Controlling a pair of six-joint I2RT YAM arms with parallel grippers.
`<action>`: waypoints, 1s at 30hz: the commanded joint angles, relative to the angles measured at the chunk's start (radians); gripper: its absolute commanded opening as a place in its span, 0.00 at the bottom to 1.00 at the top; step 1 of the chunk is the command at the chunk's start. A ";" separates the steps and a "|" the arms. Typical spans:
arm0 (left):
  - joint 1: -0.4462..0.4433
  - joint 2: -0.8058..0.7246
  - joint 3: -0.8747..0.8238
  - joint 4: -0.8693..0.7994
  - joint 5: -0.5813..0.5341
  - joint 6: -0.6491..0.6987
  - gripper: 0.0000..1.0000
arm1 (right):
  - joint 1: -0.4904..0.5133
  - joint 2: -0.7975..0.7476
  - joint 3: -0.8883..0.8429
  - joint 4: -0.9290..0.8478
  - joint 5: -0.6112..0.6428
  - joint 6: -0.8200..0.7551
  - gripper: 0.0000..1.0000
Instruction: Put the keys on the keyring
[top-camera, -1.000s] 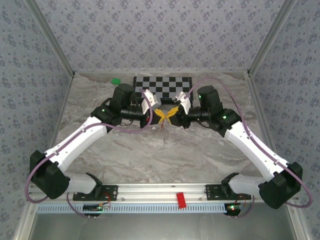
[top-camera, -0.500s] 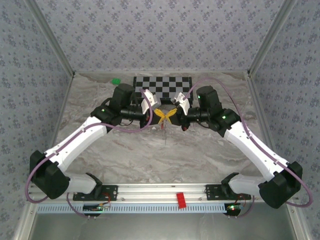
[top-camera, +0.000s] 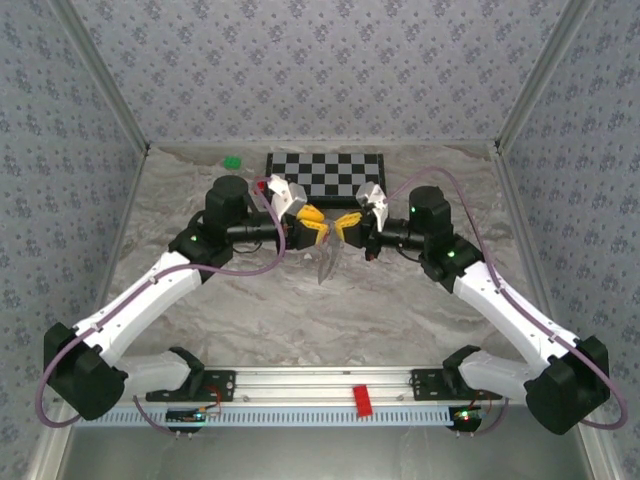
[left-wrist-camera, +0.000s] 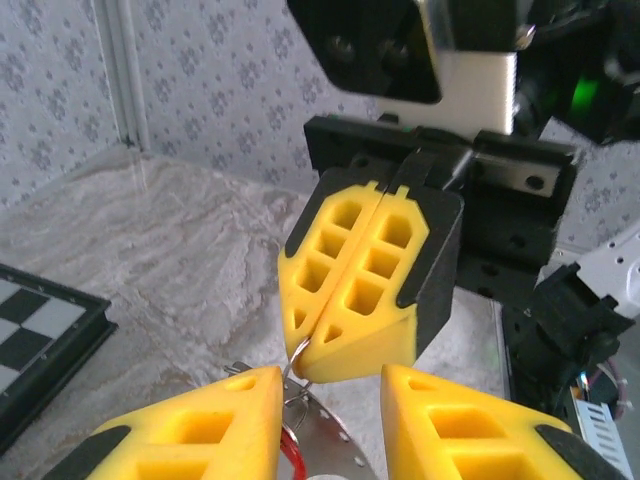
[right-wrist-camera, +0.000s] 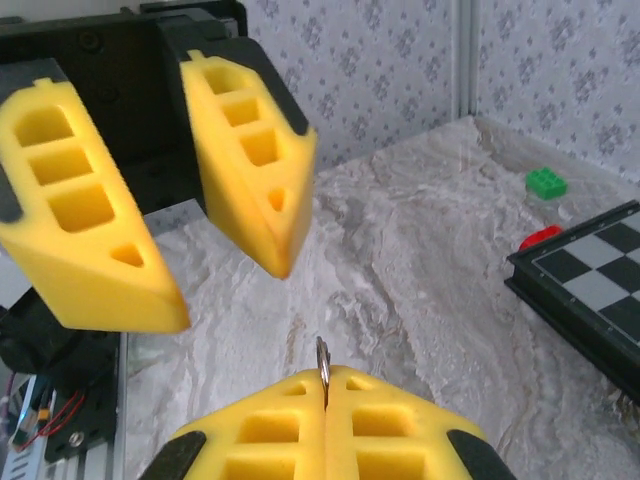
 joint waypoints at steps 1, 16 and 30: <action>0.010 -0.022 -0.015 0.092 0.010 -0.047 0.31 | -0.016 -0.032 -0.038 0.253 -0.042 0.125 0.00; 0.011 0.009 -0.019 0.104 -0.056 -0.053 0.32 | -0.049 -0.021 -0.096 0.518 -0.134 0.296 0.00; 0.050 -0.056 -0.049 0.184 -0.061 -0.107 0.32 | -0.050 -0.004 -0.090 0.489 -0.146 0.283 0.00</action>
